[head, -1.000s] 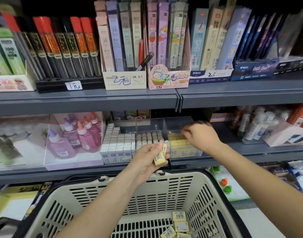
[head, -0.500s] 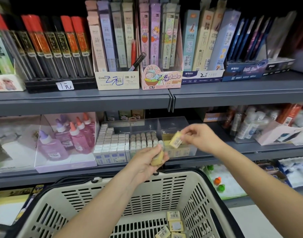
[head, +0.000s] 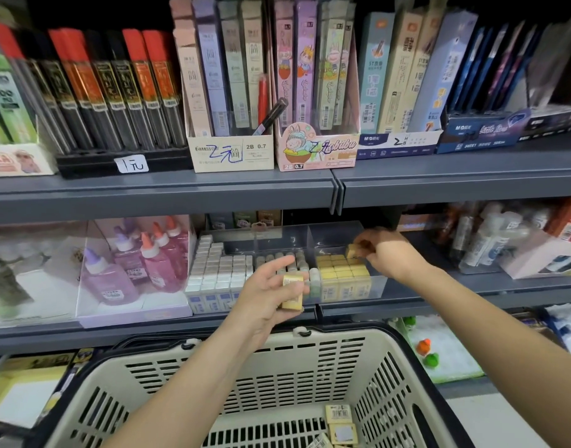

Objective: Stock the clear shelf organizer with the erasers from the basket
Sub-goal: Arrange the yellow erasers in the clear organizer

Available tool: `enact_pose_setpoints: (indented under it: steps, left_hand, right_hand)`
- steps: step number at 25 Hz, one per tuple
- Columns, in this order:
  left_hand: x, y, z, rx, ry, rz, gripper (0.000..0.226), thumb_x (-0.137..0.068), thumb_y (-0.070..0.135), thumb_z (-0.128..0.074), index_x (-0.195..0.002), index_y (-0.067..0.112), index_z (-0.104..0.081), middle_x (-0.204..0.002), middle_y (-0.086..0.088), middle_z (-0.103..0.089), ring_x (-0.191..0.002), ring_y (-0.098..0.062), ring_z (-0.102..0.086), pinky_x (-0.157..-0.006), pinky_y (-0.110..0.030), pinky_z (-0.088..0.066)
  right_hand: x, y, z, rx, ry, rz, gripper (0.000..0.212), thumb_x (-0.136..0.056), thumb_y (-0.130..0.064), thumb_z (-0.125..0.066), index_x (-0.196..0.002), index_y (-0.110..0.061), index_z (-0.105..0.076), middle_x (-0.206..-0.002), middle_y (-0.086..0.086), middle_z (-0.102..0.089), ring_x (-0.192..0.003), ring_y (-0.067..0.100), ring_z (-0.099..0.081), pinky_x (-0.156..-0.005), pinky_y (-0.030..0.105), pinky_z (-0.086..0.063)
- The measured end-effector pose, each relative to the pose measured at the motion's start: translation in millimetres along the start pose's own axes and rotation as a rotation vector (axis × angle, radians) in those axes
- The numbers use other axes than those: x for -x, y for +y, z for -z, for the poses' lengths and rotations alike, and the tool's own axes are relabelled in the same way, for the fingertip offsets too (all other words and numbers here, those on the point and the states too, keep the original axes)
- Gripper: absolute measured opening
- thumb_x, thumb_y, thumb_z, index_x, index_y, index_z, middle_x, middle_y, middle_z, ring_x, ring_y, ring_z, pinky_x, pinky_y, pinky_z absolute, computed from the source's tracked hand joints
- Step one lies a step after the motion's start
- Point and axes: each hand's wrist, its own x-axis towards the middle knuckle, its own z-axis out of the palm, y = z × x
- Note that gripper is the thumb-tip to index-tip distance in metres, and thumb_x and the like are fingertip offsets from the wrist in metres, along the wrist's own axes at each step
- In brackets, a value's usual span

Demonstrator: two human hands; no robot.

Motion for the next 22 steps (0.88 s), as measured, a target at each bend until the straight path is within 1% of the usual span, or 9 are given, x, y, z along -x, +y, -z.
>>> enact_pose_setpoints:
  steps: [2,4,8,10,12,14,17,20,22]
  left_hand:
    - [1,-1,1,0.038,0.01,0.003,0.037,-0.083,-0.001,-0.063,-0.113,0.021,-0.058,-0.101,-0.001,-0.072,-0.091,-0.017,-0.07,-0.069,-0.038,-0.057]
    - [2,-1,2,0.065,0.013,-0.003,0.033,-0.084,0.0,-0.062,-0.113,0.014,-0.057,-0.101,-0.002,-0.072,-0.091,-0.018,-0.07,-0.069,-0.037,-0.058]
    - [3,-3,7,0.082,0.019,-0.008,0.029,-0.083,0.001,-0.063,-0.11,0.011,-0.058,-0.1,-0.002,-0.073,-0.091,-0.019,-0.07,-0.067,-0.035,-0.057]
    - [4,-4,8,0.087,0.018,0.005,0.03,-0.083,0.002,-0.063,-0.111,0.01,-0.058,-0.101,-0.003,-0.072,-0.091,-0.019,-0.07,-0.066,-0.035,-0.057]
    - [5,-5,8,0.084,0.021,0.015,0.03,-0.083,0.002,-0.063,-0.112,0.01,-0.058,-0.102,-0.004,-0.072,-0.091,-0.019,-0.07,-0.066,-0.034,-0.057]
    - [4,-6,7,0.085,0.024,0.018,0.029,-0.084,0.003,-0.063,-0.112,0.01,-0.058,-0.102,-0.004,-0.072,-0.092,-0.019,-0.07,-0.067,-0.033,-0.057]
    - [3,-6,6,0.121,0.042,0.024,0.028,-0.085,0.0,-0.06,-0.112,0.007,-0.057,-0.099,-0.008,-0.073,-0.093,-0.019,-0.069,-0.069,-0.03,-0.057]
    - [3,-5,3,0.092,0.042,0.026,0.027,-0.087,-0.005,-0.055,-0.112,0.007,-0.054,-0.098,-0.007,-0.073,-0.096,-0.019,-0.068,-0.073,-0.027,-0.057]
    - [2,-4,1,0.041,0.027,0.019,0.026,-0.087,-0.005,-0.055,-0.11,0.006,-0.054,-0.097,-0.004,-0.073,-0.095,-0.018,-0.069,-0.07,-0.027,-0.057]
  right_hand:
    - [-3,-4,-3,0.093,-0.05,0.016,0.03,-0.088,-0.01,-0.049,-0.117,-0.016,-0.052,-0.11,0.013,-0.062,-0.095,0.033,-0.06,-0.079,0.037,-0.051]
    - [-4,-6,-3,0.157,-0.091,0.008,0.023,-0.087,-0.009,-0.047,-0.107,-0.018,-0.053,-0.107,0.014,-0.062,-0.09,0.034,-0.059,-0.075,0.034,-0.05]
    - [-1,-9,-6,0.417,-0.046,0.059,0.016,-0.088,-0.013,-0.043,-0.087,-0.027,-0.05,-0.096,0.006,-0.066,-0.089,0.028,-0.057,-0.075,0.029,-0.031]
    - [-1,-8,-7,0.444,-0.016,0.069,0.017,-0.089,-0.015,-0.042,-0.089,-0.027,-0.054,-0.099,0.003,-0.065,-0.097,0.026,-0.053,-0.077,0.03,-0.027]
    - [-2,-6,-6,0.454,-0.004,0.058,0.021,-0.089,-0.017,-0.043,-0.095,-0.028,-0.06,-0.103,0.001,-0.065,-0.103,0.025,-0.051,-0.08,0.031,-0.031]
    - [-2,-5,-6,0.381,-0.004,-0.009,0.021,-0.088,-0.016,-0.045,-0.092,-0.029,-0.061,-0.102,0.005,-0.063,-0.093,0.028,-0.055,-0.072,0.029,-0.037]
    - [-3,-8,-6,0.312,-0.063,-0.087,0.02,-0.085,-0.012,-0.044,-0.077,-0.028,-0.052,-0.098,0.008,-0.061,-0.081,0.029,-0.052,-0.066,0.029,-0.039]
    - [3,-13,0,0.315,-0.097,-0.079,0.019,-0.088,-0.018,-0.043,-0.09,-0.026,-0.06,-0.105,0.008,-0.062,-0.089,0.03,-0.055,-0.07,0.03,-0.042]
    - [14,-26,4,0.307,-0.001,-0.008,0.023,-0.092,-0.03,-0.044,-0.105,-0.03,-0.063,-0.109,0.004,-0.065,-0.097,0.026,-0.058,-0.076,0.034,-0.047]
